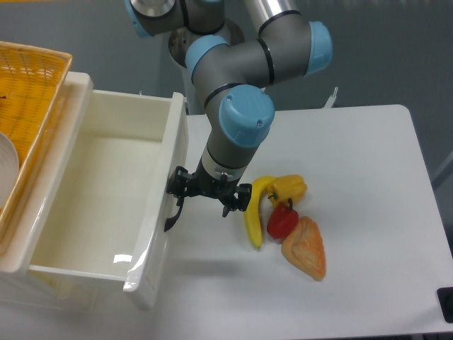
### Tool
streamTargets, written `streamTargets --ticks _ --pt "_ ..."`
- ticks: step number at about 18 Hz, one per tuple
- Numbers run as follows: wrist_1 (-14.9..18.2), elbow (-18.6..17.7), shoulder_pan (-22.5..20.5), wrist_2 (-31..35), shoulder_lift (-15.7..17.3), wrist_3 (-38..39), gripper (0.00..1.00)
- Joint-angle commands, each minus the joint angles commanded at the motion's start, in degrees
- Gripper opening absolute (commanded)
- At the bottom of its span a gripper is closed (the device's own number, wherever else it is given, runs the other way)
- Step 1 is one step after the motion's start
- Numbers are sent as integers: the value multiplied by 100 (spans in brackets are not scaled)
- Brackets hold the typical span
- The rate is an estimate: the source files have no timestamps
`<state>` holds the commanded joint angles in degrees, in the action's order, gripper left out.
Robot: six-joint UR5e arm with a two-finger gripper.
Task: Slide the top white drawer open
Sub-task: 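Keep pulling the drawer handle further out toward the fruit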
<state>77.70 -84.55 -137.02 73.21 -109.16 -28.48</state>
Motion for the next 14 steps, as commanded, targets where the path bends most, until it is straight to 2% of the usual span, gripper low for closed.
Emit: streamTargets --ticks 14 --pt "9 0 -149 -35 -9 -97 100"
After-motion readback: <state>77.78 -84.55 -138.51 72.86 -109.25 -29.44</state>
